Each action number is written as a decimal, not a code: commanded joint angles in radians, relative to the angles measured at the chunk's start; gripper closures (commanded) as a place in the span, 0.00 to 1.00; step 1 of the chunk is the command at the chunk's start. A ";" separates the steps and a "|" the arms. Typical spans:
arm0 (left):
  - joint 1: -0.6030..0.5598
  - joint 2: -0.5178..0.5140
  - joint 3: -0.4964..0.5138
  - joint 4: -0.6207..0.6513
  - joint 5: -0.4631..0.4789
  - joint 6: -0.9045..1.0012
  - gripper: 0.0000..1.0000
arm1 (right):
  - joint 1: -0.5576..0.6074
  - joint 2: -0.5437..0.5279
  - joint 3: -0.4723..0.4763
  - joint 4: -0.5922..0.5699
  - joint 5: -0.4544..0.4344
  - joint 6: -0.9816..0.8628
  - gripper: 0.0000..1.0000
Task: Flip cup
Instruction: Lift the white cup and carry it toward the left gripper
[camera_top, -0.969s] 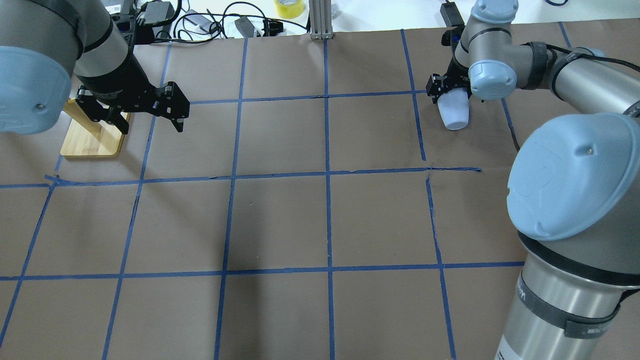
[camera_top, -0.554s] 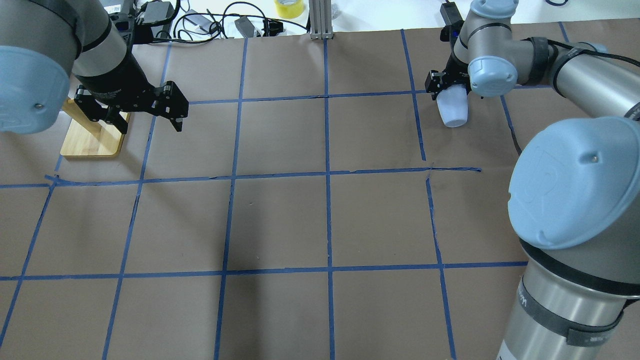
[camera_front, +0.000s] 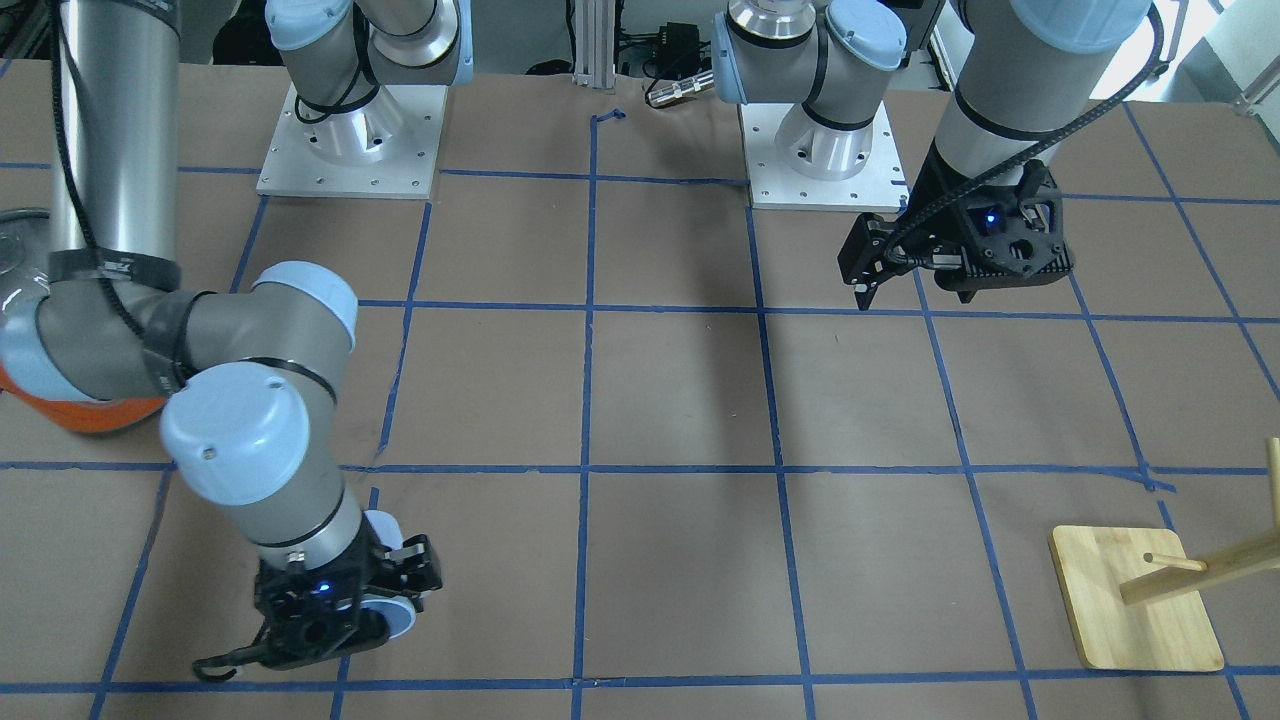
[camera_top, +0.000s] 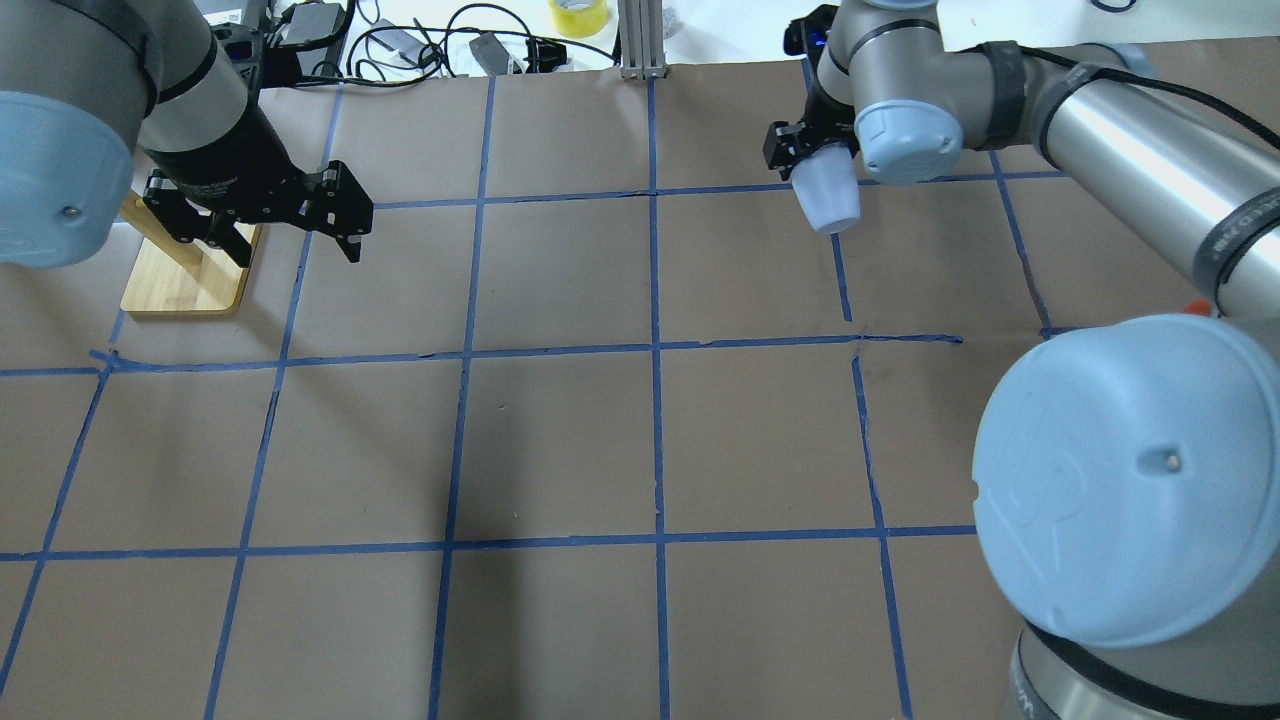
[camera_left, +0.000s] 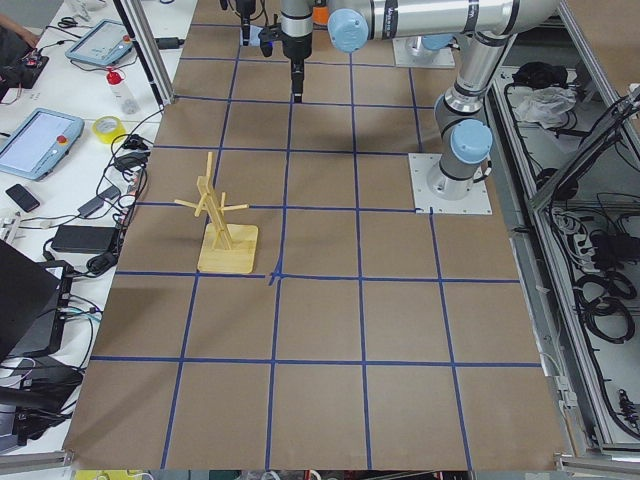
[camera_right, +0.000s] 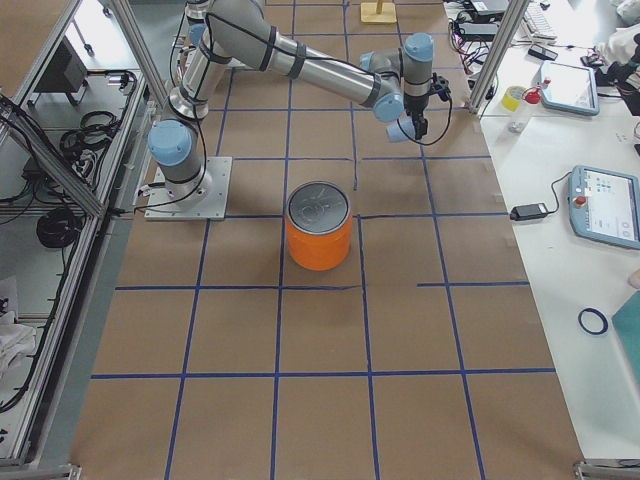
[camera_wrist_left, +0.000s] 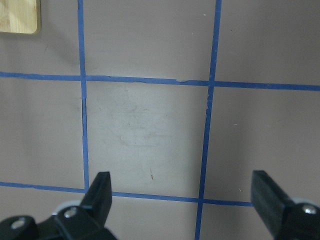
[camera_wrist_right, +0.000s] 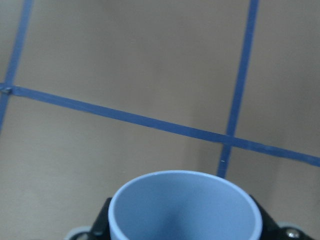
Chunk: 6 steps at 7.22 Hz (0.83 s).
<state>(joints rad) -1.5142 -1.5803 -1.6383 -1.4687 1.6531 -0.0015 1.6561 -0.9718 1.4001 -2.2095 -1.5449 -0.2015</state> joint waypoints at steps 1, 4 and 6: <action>0.000 0.000 0.000 0.001 -0.001 0.000 0.00 | 0.141 -0.008 0.002 -0.002 -0.010 -0.050 1.00; 0.025 0.003 0.003 0.002 0.001 0.030 0.00 | 0.270 0.007 0.003 -0.057 -0.018 -0.297 1.00; 0.025 0.003 0.002 0.027 -0.001 0.054 0.00 | 0.290 0.012 0.003 -0.062 -0.004 -0.518 1.00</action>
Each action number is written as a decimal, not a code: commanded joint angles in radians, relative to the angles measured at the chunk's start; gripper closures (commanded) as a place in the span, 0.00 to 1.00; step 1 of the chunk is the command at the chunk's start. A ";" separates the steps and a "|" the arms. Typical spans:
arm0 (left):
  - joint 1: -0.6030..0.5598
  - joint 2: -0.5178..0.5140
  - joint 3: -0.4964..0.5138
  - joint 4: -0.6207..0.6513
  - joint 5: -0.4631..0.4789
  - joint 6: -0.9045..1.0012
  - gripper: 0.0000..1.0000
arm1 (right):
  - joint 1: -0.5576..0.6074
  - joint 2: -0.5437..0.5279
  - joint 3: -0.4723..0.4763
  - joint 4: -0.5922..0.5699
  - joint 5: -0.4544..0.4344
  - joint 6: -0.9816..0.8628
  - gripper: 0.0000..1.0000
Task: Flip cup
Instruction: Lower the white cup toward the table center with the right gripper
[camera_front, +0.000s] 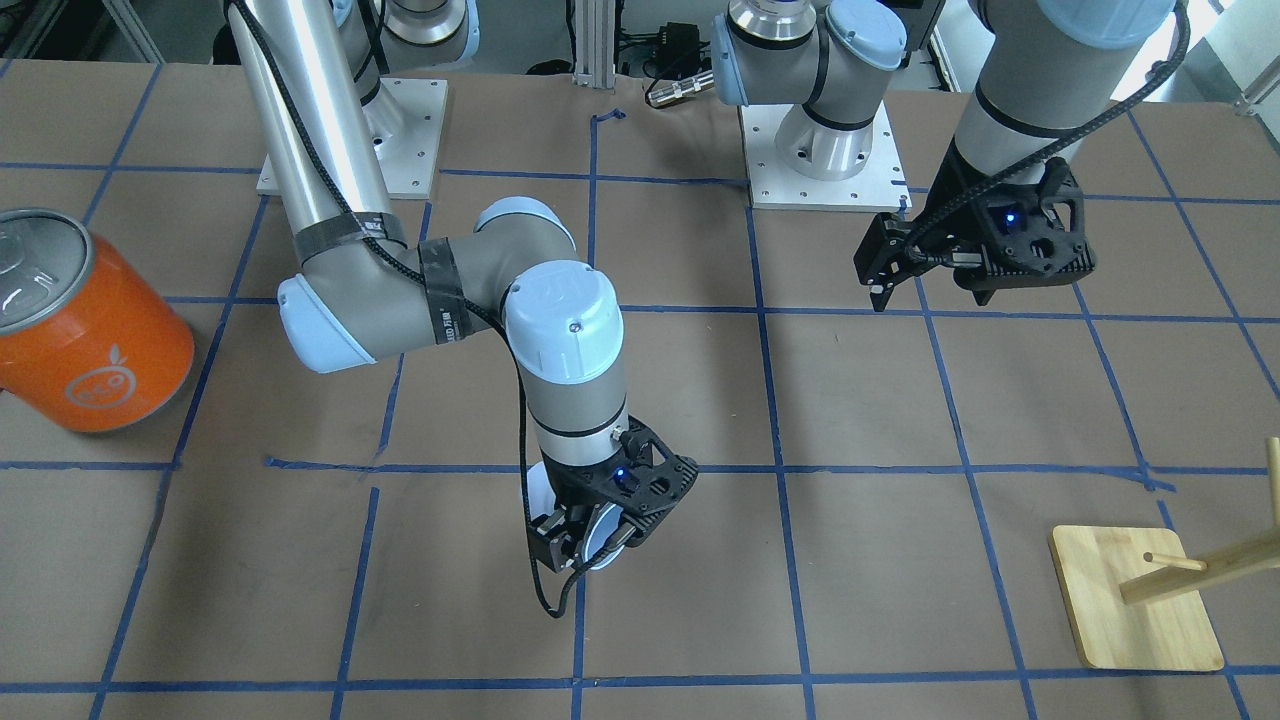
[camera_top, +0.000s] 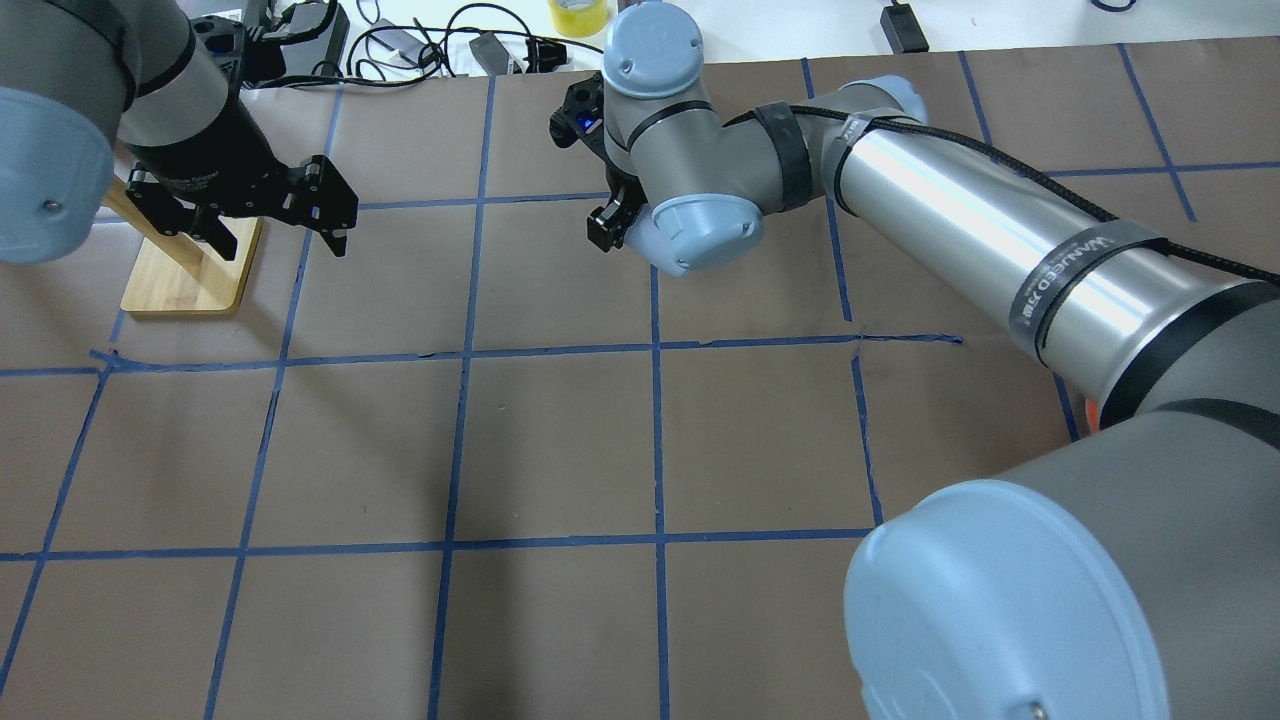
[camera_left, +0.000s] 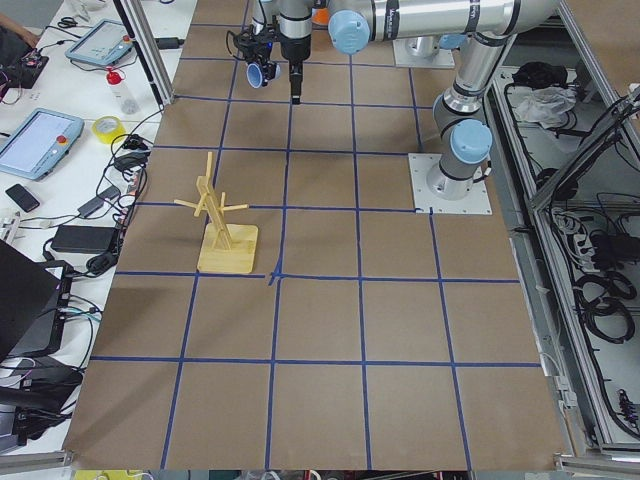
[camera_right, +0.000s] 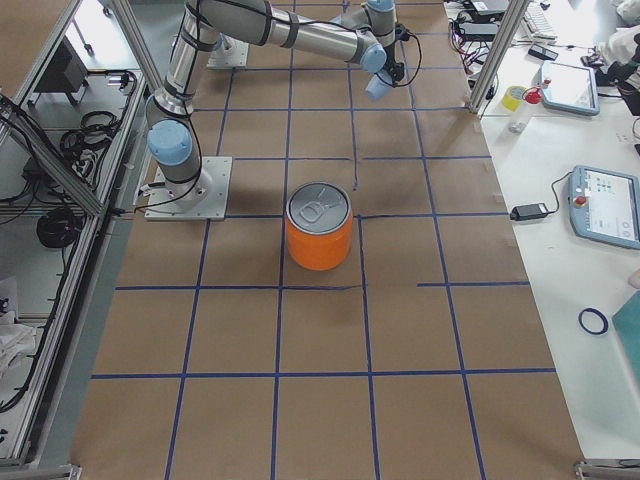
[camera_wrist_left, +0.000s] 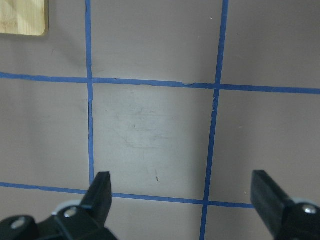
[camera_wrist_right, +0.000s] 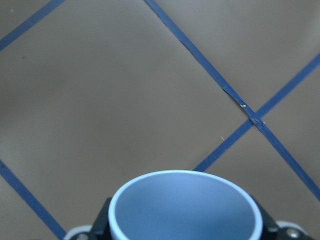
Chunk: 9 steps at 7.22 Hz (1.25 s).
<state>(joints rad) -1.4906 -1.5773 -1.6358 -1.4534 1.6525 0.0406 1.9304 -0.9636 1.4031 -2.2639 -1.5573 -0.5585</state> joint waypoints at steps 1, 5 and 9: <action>0.001 0.002 0.001 0.010 0.001 0.013 0.00 | 0.045 0.005 0.002 -0.013 0.008 -0.311 1.00; 0.003 0.000 -0.001 0.025 -0.002 0.015 0.00 | 0.108 0.016 0.161 -0.162 0.005 -0.602 1.00; 0.003 0.000 -0.004 0.024 -0.003 0.013 0.00 | 0.110 0.017 0.183 -0.194 0.010 -0.597 1.00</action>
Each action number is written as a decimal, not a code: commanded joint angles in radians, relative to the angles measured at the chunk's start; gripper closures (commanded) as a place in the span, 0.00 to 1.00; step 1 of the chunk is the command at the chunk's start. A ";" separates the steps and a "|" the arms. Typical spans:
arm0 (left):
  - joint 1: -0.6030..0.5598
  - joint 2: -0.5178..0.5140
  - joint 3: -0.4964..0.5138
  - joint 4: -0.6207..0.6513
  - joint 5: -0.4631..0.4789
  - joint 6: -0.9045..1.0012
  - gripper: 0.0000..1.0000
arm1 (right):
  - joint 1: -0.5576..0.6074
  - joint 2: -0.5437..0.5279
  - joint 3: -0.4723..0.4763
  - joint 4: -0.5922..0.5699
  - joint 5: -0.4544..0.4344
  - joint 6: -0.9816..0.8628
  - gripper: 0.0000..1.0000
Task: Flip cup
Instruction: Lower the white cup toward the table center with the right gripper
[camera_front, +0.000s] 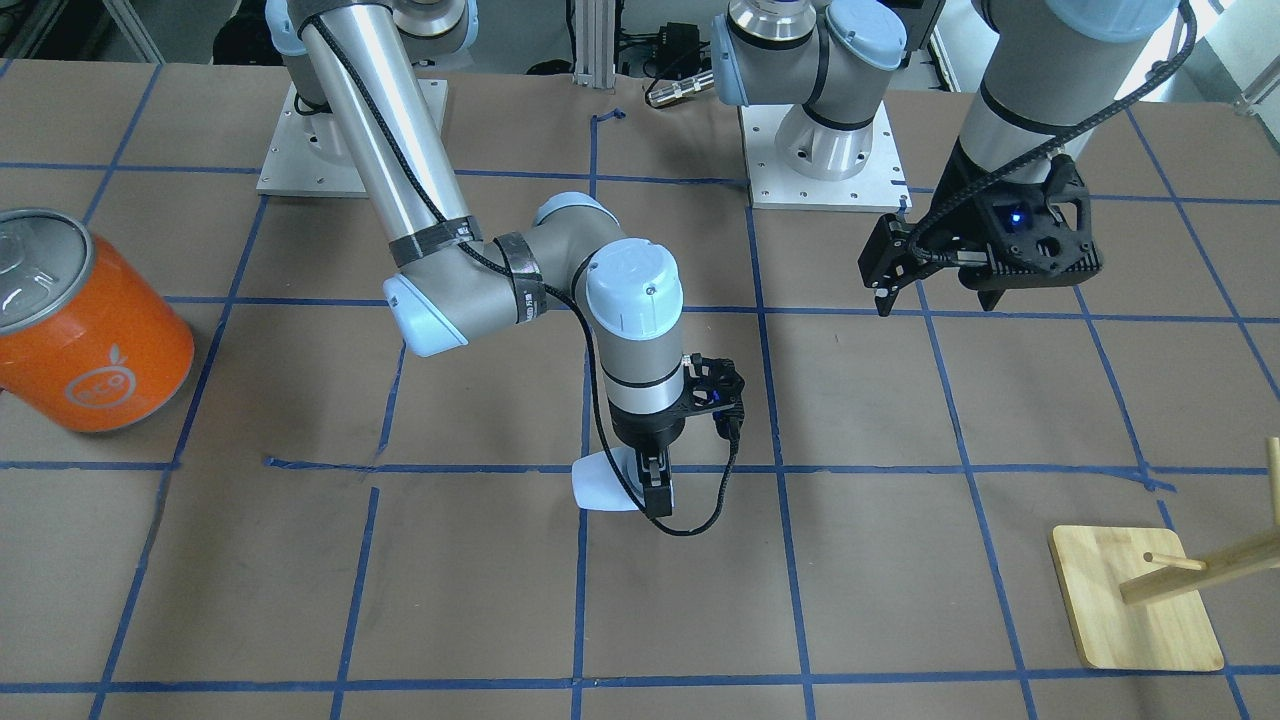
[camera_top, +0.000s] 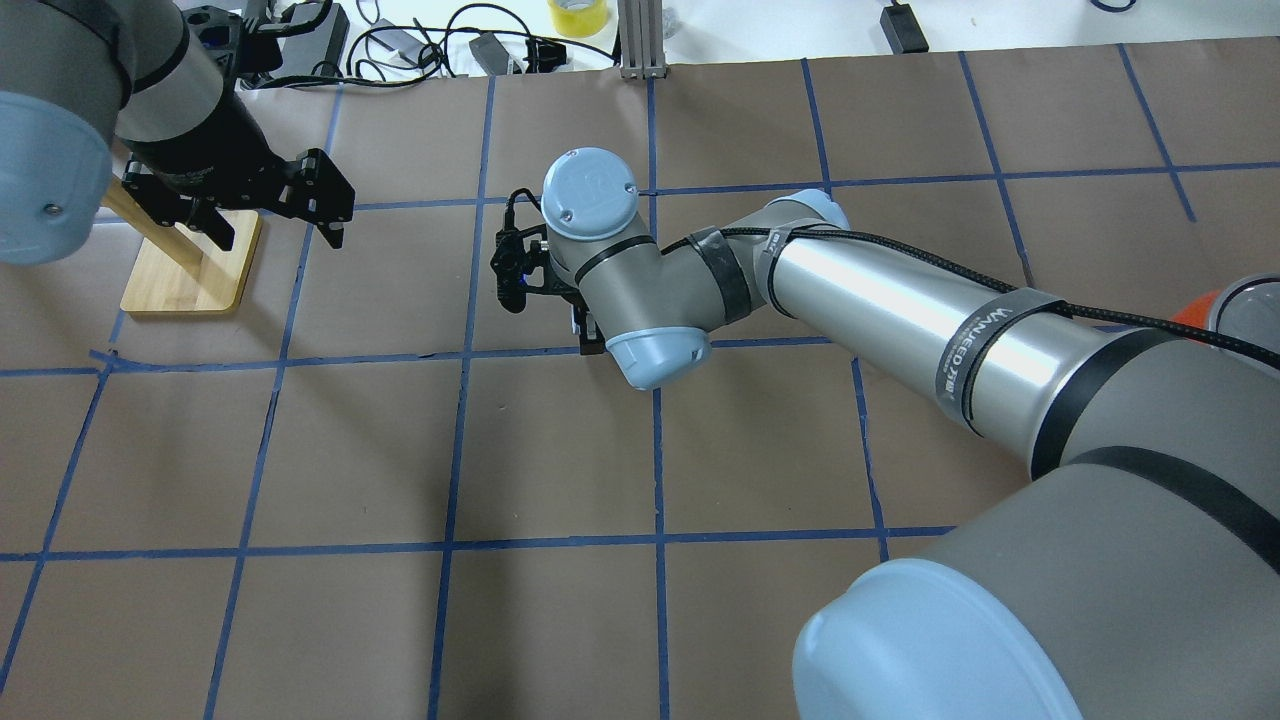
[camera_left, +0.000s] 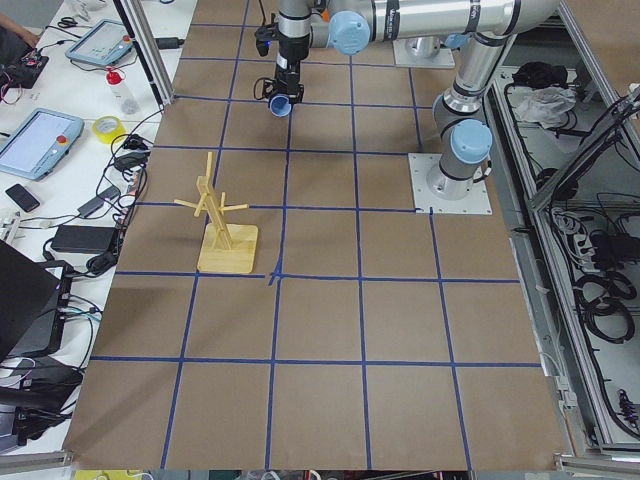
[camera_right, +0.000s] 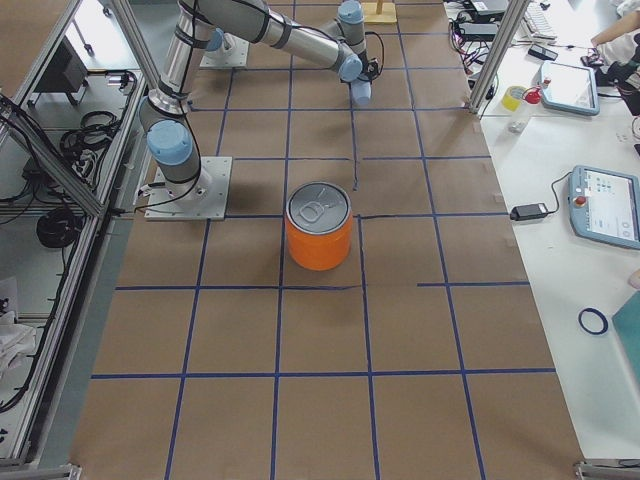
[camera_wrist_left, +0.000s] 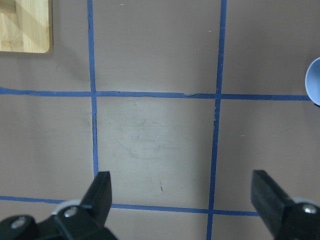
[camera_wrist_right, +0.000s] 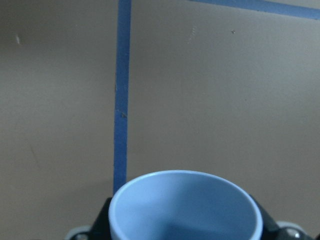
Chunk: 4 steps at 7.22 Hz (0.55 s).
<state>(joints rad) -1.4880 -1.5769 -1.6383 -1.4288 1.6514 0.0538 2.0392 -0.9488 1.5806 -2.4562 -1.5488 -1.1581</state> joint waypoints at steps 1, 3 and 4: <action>-0.002 -0.003 -0.008 -0.001 -0.004 0.000 0.00 | 0.001 0.004 0.009 0.000 -0.002 0.006 0.99; 0.000 -0.003 -0.008 -0.010 0.001 0.000 0.00 | 0.001 0.002 0.007 0.005 0.000 0.002 0.95; 0.000 -0.003 -0.008 -0.010 -0.005 0.000 0.00 | 0.001 0.004 0.007 0.005 0.003 0.003 0.92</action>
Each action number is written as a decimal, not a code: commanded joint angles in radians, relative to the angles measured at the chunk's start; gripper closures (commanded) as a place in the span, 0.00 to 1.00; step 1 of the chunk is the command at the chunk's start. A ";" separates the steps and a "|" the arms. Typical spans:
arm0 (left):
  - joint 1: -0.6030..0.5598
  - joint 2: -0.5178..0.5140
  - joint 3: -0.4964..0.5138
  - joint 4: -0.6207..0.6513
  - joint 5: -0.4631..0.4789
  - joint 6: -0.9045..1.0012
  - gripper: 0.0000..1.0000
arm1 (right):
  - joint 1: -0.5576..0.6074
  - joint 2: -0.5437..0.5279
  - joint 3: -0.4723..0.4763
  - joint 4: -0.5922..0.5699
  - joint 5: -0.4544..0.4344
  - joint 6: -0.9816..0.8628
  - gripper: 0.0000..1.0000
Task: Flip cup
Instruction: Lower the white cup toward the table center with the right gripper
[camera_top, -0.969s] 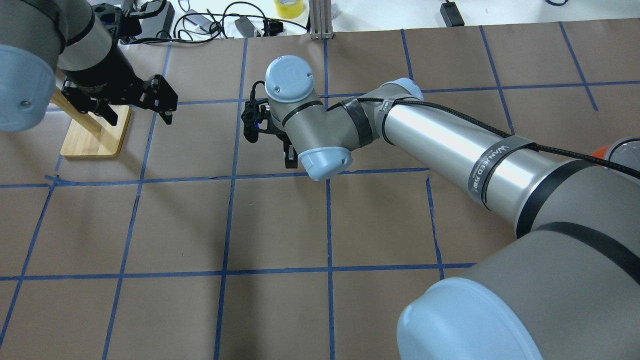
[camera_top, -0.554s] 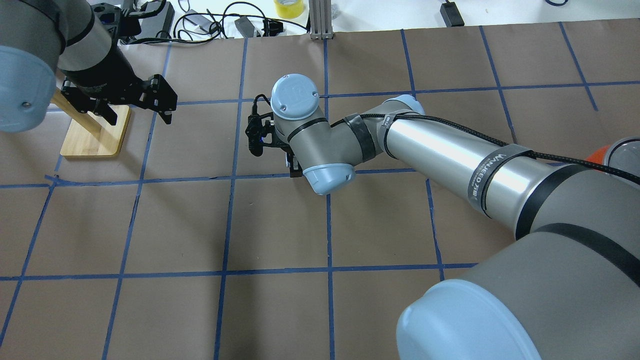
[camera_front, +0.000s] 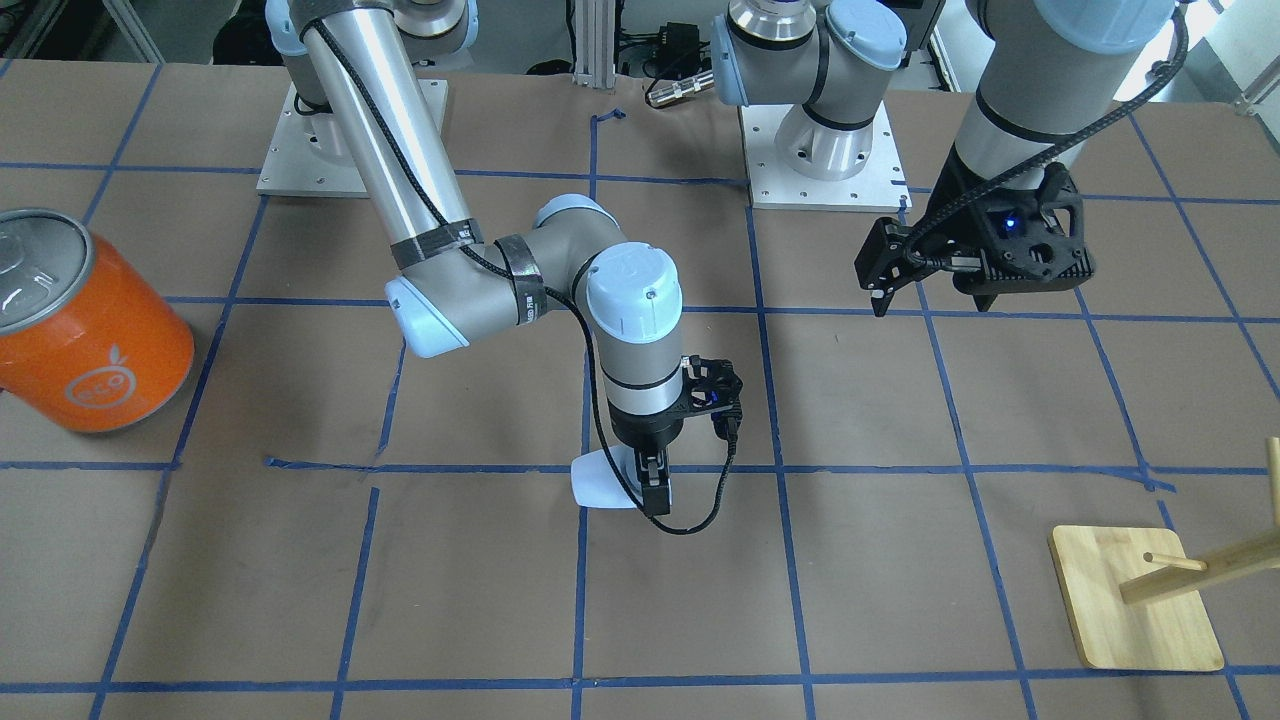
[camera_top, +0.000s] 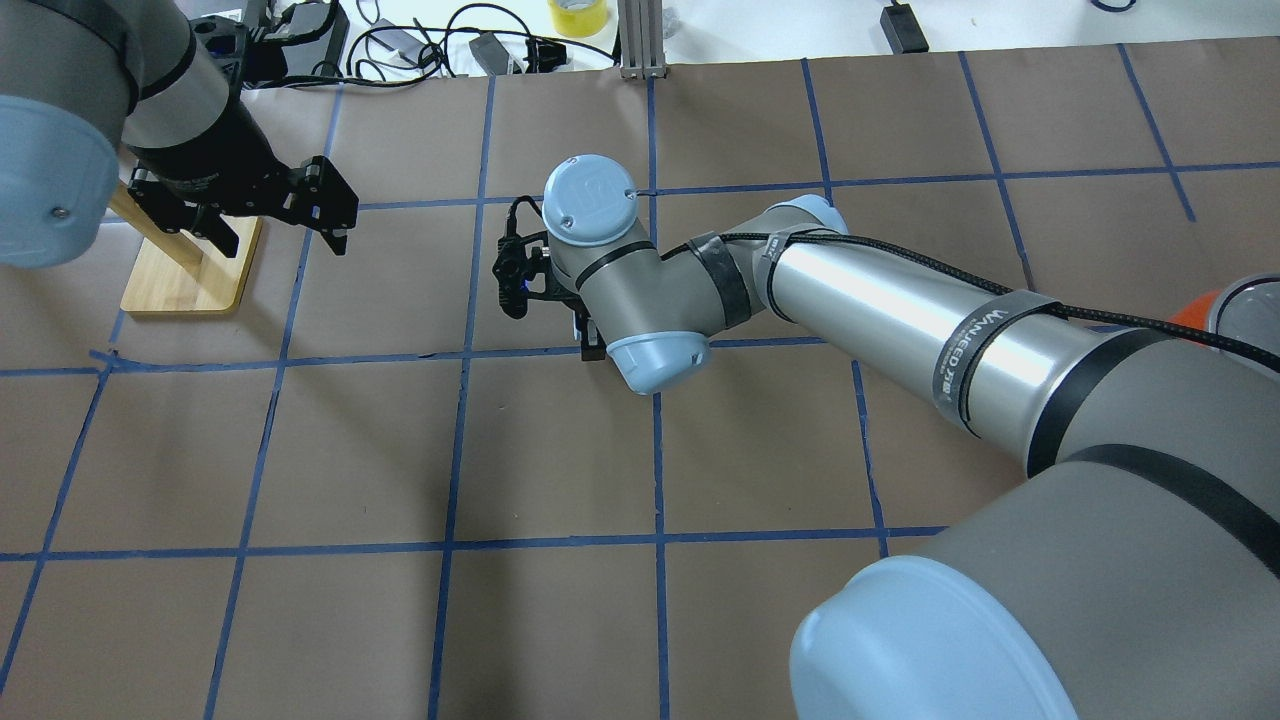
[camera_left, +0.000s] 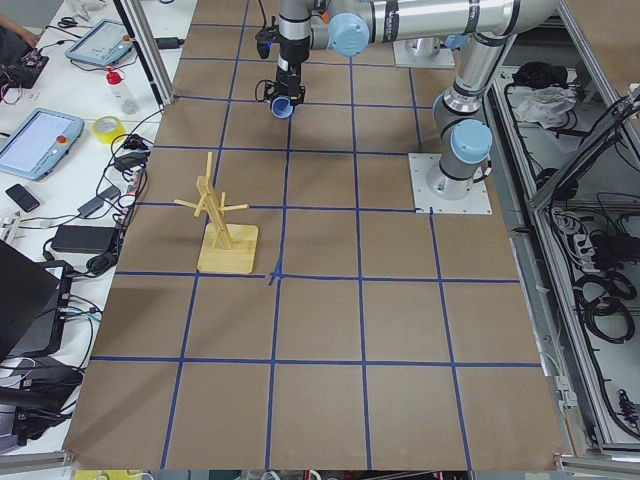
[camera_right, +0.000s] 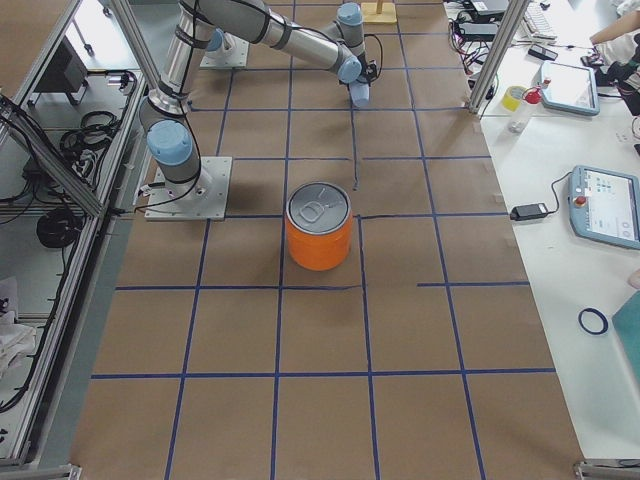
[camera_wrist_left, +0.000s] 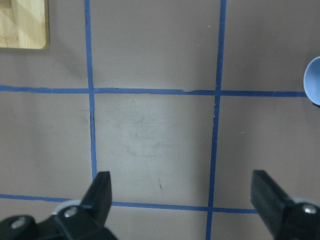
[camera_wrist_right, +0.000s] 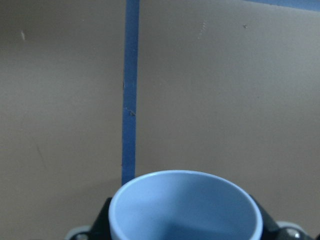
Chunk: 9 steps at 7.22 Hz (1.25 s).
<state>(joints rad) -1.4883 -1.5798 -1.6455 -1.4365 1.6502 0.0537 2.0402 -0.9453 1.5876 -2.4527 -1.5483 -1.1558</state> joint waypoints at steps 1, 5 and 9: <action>0.000 0.000 0.000 0.001 -0.004 0.000 0.00 | 0.000 0.000 0.000 0.001 0.019 0.001 0.92; -0.003 0.003 -0.007 0.008 -0.001 -0.015 0.00 | 0.002 -0.001 0.003 0.003 0.031 0.005 0.50; 0.000 -0.022 -0.004 -0.008 0.003 -0.012 0.00 | 0.005 -0.001 0.002 0.006 0.053 0.005 0.01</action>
<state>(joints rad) -1.4888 -1.5986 -1.6476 -1.4415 1.6561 0.0411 2.0452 -0.9442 1.5902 -2.4462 -1.5008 -1.1505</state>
